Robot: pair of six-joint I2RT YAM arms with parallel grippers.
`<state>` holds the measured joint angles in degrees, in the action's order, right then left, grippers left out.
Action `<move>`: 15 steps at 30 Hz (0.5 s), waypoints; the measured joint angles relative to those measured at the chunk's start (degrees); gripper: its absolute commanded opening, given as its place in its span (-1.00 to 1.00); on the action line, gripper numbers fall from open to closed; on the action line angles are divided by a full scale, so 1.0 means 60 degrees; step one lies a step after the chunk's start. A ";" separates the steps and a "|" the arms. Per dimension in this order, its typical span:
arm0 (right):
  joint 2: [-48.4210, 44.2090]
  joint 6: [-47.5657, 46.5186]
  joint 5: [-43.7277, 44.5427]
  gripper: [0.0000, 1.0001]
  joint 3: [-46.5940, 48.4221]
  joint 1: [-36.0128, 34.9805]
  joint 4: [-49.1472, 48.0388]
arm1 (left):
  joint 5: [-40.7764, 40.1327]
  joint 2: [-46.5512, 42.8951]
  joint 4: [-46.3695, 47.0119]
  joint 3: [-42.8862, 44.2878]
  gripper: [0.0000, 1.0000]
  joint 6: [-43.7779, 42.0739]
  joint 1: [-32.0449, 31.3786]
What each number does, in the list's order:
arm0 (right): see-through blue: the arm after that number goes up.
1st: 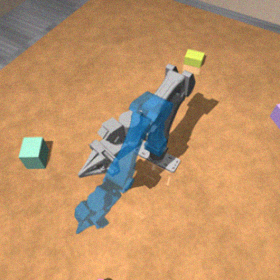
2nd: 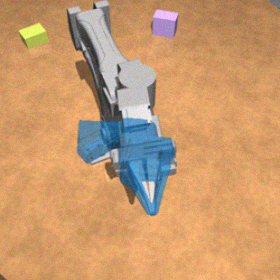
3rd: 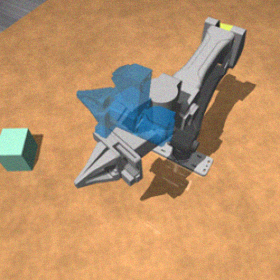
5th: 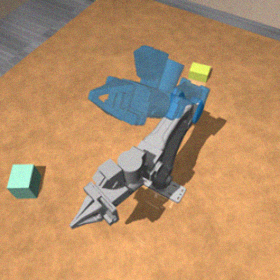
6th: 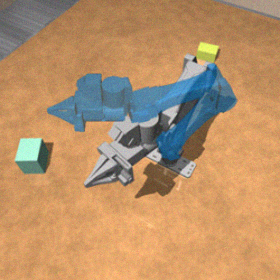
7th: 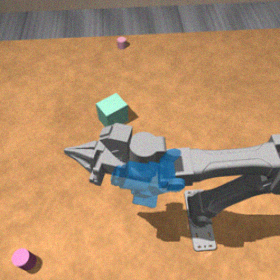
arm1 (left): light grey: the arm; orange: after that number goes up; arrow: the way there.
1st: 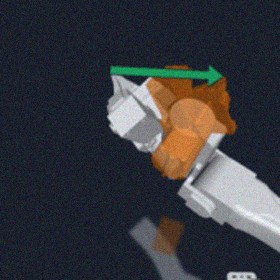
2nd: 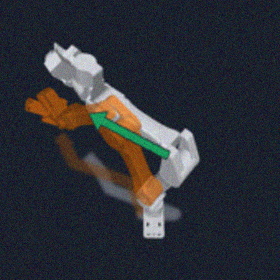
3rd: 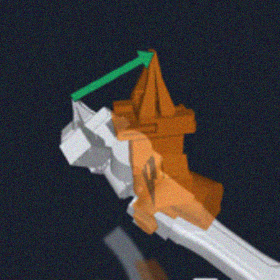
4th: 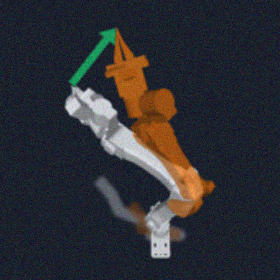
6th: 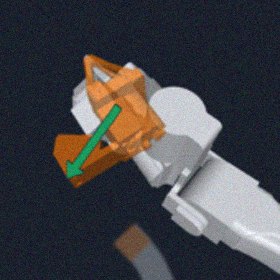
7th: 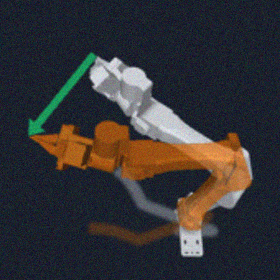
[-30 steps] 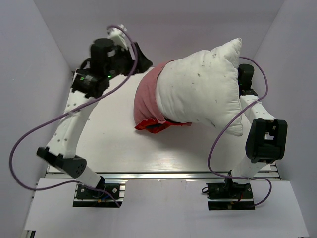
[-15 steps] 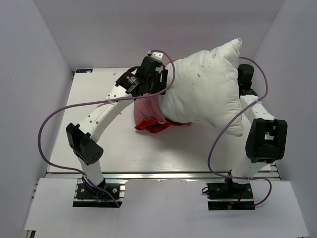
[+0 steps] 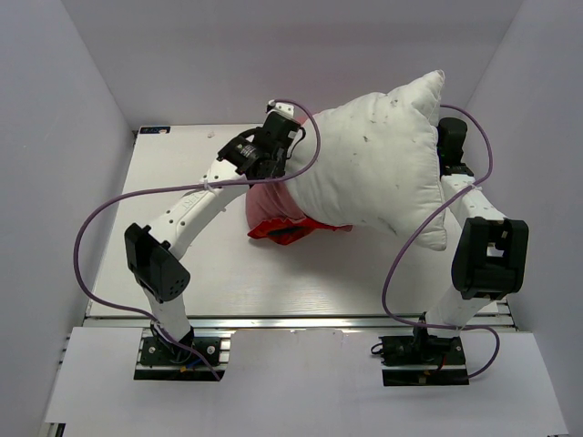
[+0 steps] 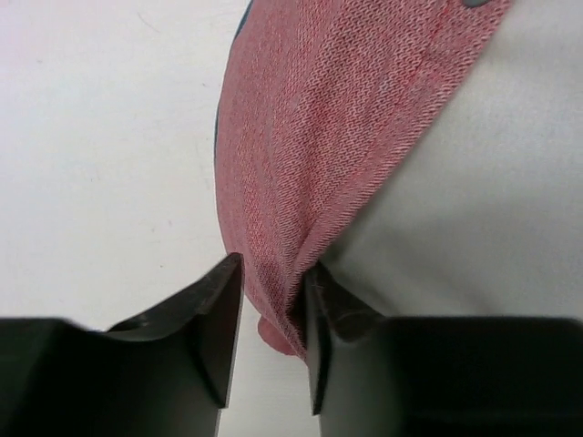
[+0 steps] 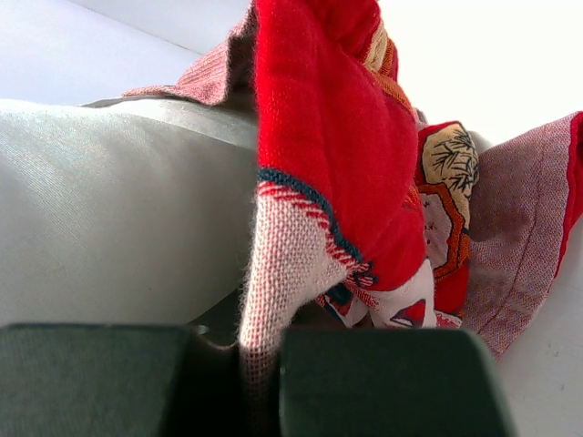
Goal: Put the pillow into the pillowcase
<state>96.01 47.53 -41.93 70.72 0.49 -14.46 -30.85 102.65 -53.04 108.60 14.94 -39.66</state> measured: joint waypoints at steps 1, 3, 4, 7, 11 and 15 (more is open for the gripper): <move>0.0000 0.0000 0.0004 -1.00 0.0000 0.0000 0.0004 | -0.0015 0.0000 0.0055 -0.0004 -0.21 -0.0025 0.0000; 0.0000 -0.0007 0.0004 -1.00 0.0000 0.0000 0.0000 | 0.0007 0.0000 0.0171 -0.0007 -0.31 -0.0091 0.0000; 0.0000 -0.0022 0.0004 -1.00 0.0000 0.0000 0.0004 | 0.0040 0.0000 0.0229 -0.0004 -0.42 -0.0113 0.0000; 0.0000 -0.0084 0.0000 -1.00 0.0022 -0.0004 0.0055 | 0.0342 0.0000 0.0444 -0.0015 -0.80 -0.0153 0.0000; -0.0004 -0.0219 -0.0022 -1.00 0.0295 -0.0157 0.0229 | 0.1089 -0.0036 0.0739 -0.0018 -1.00 -0.0073 0.0066; -0.0007 -0.0441 -0.0244 -1.00 0.1140 -0.0372 0.0772 | 0.2783 -0.0051 0.0637 0.0732 -1.00 0.0484 0.0528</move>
<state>95.96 44.88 -43.40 77.56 -1.74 -9.82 -14.15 102.35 -49.21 112.99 17.85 -36.49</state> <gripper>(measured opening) 0.012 0.033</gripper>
